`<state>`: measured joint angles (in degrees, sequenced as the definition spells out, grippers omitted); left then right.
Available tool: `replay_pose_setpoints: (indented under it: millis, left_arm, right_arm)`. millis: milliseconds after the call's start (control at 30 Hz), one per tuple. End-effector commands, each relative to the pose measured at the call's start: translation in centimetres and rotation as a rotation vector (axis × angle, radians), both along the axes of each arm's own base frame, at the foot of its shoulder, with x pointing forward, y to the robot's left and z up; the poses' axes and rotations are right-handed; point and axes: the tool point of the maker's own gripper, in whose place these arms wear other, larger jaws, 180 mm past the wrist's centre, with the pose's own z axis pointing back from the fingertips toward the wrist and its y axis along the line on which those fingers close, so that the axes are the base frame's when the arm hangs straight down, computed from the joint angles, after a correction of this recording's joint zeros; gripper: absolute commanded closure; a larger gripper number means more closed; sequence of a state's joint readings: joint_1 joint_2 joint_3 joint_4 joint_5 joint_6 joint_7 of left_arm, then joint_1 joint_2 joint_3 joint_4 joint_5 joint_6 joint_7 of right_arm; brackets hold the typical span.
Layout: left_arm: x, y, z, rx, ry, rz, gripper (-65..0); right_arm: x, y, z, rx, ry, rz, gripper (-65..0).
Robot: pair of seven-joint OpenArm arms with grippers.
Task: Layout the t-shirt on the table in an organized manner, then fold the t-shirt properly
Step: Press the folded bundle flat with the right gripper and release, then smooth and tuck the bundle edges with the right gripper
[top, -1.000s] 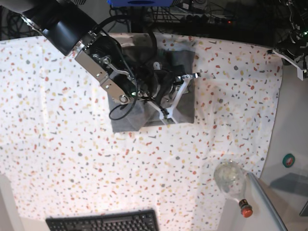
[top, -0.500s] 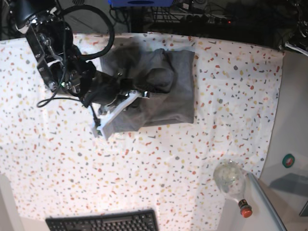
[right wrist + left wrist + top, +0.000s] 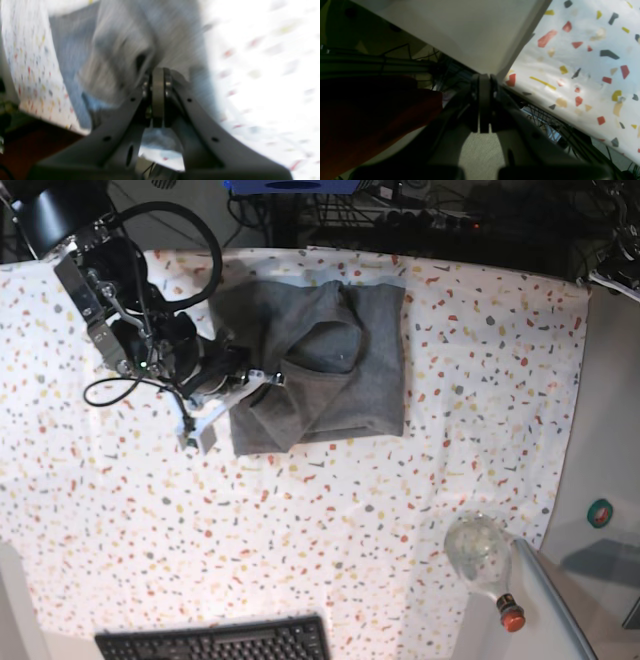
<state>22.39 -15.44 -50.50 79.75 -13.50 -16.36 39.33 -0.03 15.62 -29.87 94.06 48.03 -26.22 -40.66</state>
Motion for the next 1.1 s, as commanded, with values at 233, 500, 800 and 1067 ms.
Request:
replay_pose_setpoints:
  millis: [233, 500, 800, 1067]
  left_arm:
    - [0.4, 1.1, 1.2, 0.038, -0.02, -0.002, 0.0]
    - [0.3, 1.1, 1.2, 0.04, -0.018, -0.003, 0.0]
    - [0.4, 1.2, 1.3, 0.041, -0.02, -0.003, 0.0]
    - [0.5, 1.3, 1.4, 0.043, -0.022, -0.002, 0.0]
  right_arm:
    - [0.1, 3.9, -0.4, 0.037, 0.015, 0.056, 0.0]
    - [0.7, 7.6, 0.3, 0.08, 0.016, 0.097, 0.0]
    - [2.7, 13.7, 1.5, 0.076, -0.047, 0.208, 0.0]
    - [3.0, 16.4, 7.4, 0.13, -0.16, 0.34, 0.0]
